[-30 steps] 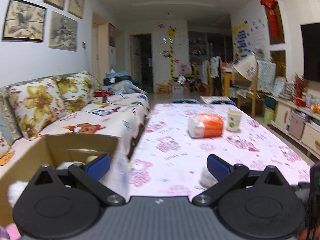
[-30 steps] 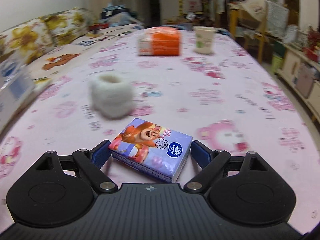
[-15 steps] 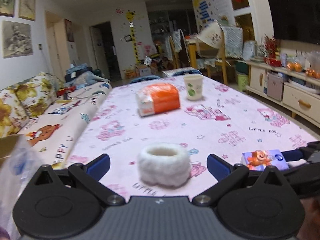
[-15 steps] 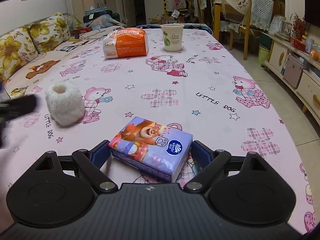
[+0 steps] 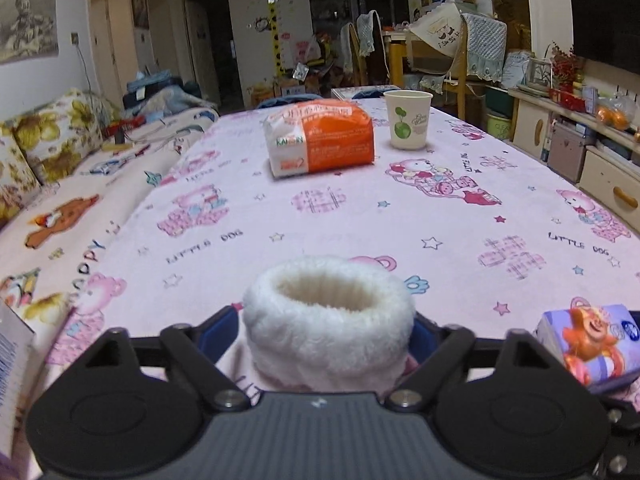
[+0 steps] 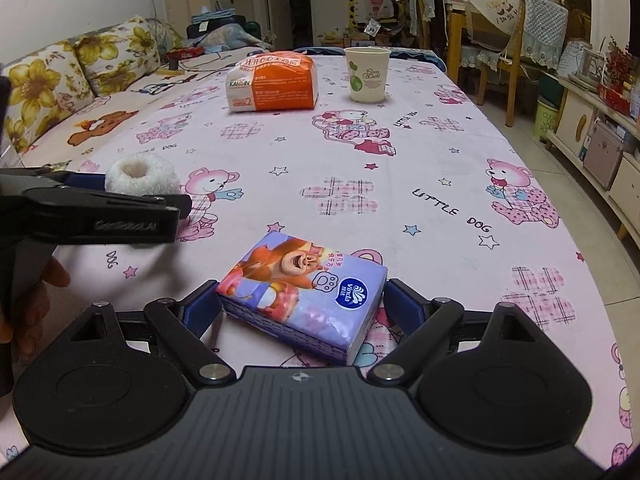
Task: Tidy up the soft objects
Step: 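Grasp the white fluffy slipper with the left tool while the right tool holds the tissue pack, then carry the slipper and tissue pack toward the cardboard box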
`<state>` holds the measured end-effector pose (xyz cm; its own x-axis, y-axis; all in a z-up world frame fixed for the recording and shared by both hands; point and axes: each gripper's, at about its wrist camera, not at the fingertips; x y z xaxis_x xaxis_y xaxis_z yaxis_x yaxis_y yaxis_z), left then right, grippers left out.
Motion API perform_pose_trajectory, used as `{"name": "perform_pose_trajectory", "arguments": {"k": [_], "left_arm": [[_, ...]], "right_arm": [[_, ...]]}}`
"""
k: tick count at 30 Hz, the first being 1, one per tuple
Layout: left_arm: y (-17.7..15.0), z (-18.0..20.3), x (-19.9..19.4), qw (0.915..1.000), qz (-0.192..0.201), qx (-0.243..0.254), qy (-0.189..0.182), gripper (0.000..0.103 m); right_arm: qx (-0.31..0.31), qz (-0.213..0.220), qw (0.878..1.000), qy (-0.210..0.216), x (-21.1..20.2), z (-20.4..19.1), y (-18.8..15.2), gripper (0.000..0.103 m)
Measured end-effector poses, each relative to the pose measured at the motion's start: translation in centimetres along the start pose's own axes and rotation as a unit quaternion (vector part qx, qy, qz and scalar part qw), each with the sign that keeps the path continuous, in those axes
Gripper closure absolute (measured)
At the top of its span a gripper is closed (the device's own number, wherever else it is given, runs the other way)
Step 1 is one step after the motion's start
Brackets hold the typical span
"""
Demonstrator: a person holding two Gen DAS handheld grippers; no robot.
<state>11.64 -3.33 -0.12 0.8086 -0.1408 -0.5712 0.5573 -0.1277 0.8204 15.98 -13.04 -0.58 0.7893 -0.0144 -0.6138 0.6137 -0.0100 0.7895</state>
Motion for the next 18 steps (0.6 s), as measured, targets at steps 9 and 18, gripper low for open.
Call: {"name": "perform_pose_trajectory", "arguments": {"k": [9,18], "left_arm": [[0.2,-0.3,-0.6,0.9990,-0.007,-0.043,-0.011,0.067],[-0.5,-1.9,-2.4,0.9959,-0.014,-0.089,-0.010,0.076]], "right_arm": [[-0.015,0.002,1.000,0.004,0.0,-0.3,0.0,0.000],[-0.015,0.003,1.000,0.003,-0.1,-0.2,0.1,0.000]]}}
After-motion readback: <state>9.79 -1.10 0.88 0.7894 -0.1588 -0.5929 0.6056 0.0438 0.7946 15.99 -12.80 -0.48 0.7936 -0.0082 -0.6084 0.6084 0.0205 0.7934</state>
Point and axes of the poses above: each gripper's, at about its wrist camera, not at the fingertips, and x roughly the way its jaws point, z to its right, y to its top, and after that the axes turned 5 degrees about -x, right-handed
